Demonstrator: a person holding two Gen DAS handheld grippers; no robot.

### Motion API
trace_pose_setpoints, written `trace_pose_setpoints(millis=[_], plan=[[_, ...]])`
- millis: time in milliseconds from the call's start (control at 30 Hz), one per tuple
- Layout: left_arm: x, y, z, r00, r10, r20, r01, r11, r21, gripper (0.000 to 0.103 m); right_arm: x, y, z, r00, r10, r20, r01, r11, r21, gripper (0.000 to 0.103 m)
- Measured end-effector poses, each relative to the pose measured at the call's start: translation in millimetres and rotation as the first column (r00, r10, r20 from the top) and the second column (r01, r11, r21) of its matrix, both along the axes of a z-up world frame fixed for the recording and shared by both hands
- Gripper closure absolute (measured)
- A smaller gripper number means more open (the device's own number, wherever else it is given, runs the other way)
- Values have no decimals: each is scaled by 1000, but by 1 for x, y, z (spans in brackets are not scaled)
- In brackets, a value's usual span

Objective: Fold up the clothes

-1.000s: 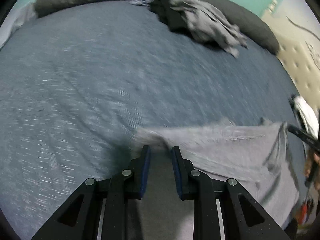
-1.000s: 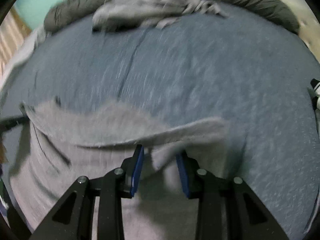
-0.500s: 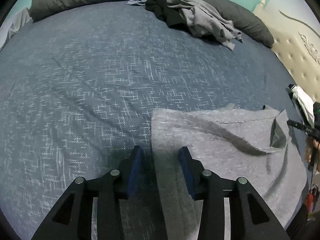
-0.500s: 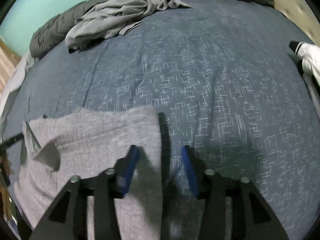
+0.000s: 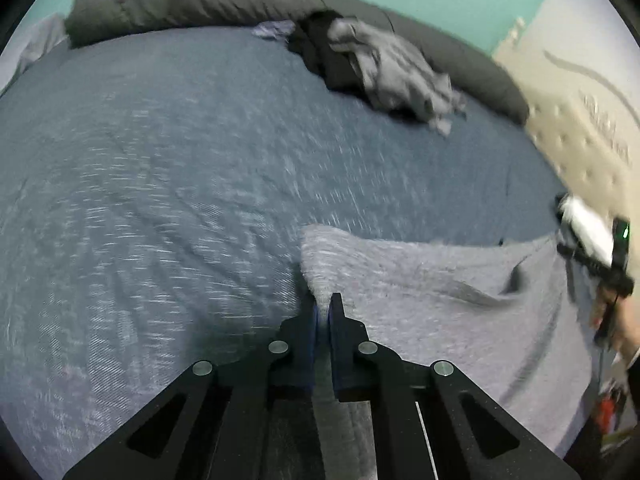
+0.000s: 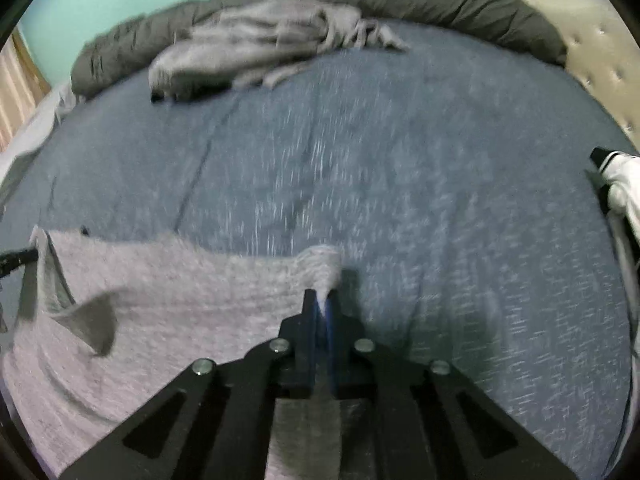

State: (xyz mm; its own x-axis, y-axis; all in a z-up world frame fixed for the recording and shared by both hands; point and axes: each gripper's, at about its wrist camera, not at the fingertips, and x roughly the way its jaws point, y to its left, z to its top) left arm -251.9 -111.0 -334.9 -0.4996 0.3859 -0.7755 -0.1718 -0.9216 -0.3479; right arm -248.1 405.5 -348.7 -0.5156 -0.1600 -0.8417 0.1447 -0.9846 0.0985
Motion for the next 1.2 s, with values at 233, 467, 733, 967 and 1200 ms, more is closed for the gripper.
trace_pose_setpoints(millis=[233, 467, 733, 967, 1200], plan=[[-16, -12, -22, 989, 74, 127, -82, 995, 58, 93, 3, 26, 25, 993, -93, -72, 88, 994, -70, 101], [-20, 2, -21, 993, 73, 92, -68, 996, -59, 72, -13, 7, 3, 995, -97, 19, 96, 995, 28, 83], [-32, 14, -26, 998, 0, 62, 11, 986, -169, 68, -16, -16, -16, 997, 58, 60, -60, 998, 35, 69], [-28, -3, -20, 999, 26, 27, -22, 993, -119, 98, -17, -26, -29, 994, 83, 69, -93, 982, 165, 100], [-26, -28, -17, 994, 108, 23, -108, 994, 15, 99, -6, 6, 7, 993, -35, -113, 42, 997, 60, 101]])
